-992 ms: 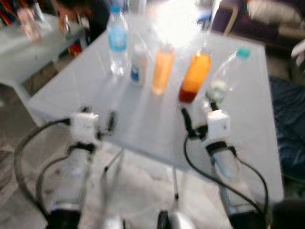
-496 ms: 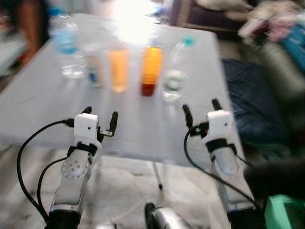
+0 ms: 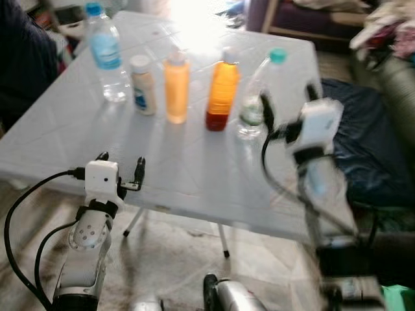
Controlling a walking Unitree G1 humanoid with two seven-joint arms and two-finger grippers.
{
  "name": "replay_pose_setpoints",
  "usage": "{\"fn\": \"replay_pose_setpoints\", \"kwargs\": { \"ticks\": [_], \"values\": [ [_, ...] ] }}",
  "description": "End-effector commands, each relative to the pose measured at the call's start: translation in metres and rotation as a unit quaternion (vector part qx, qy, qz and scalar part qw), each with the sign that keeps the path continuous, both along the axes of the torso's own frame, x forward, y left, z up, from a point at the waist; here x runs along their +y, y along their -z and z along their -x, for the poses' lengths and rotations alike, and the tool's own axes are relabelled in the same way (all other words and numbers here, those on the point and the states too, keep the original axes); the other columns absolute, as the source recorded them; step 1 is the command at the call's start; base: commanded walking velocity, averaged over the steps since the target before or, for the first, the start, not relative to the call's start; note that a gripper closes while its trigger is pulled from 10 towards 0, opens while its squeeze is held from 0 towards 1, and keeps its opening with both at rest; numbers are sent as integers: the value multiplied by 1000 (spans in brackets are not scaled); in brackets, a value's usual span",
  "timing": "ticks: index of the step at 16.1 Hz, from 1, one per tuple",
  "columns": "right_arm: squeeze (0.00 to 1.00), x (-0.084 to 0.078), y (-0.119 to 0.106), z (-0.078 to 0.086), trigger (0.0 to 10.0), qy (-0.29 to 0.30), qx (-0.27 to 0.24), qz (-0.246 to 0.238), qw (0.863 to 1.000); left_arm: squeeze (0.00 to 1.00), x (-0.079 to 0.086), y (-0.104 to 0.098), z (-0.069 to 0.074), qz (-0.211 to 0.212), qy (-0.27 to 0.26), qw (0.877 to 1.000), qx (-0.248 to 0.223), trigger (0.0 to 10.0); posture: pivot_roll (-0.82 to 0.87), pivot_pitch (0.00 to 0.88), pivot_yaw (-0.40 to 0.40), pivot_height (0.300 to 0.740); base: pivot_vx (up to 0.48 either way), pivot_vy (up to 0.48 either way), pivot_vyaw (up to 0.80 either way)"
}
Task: Restocking fridge
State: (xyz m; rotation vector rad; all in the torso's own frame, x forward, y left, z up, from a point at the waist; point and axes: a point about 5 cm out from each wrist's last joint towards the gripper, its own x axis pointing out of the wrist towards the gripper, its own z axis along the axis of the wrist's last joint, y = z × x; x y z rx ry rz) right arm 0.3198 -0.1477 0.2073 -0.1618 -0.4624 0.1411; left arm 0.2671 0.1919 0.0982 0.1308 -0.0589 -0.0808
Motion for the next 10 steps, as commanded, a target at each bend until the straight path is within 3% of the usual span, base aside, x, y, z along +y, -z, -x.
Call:
{"fn": "replay_pose_setpoints", "kwargs": {
  "ticks": [1,6,10],
  "values": [
    [0,-6,-8,1,10000,10,-12,-3,1000,0,-2,-2,0,1,1,1000,-1,10000,86,131,-37,740,0,0,0],
    [0,-8,-36,-13,10000,-3,-28,-15,999,0,-4,-4,-2,1,8,1000,-2,10000,89,131,-33,740,0,0,0],
    [0,-16,-43,-35,10000,-17,9,-57,998,0,-6,-4,-4,-1,13,1000,0,10000,99,131,-32,740,0,0,0]
  ]
}}
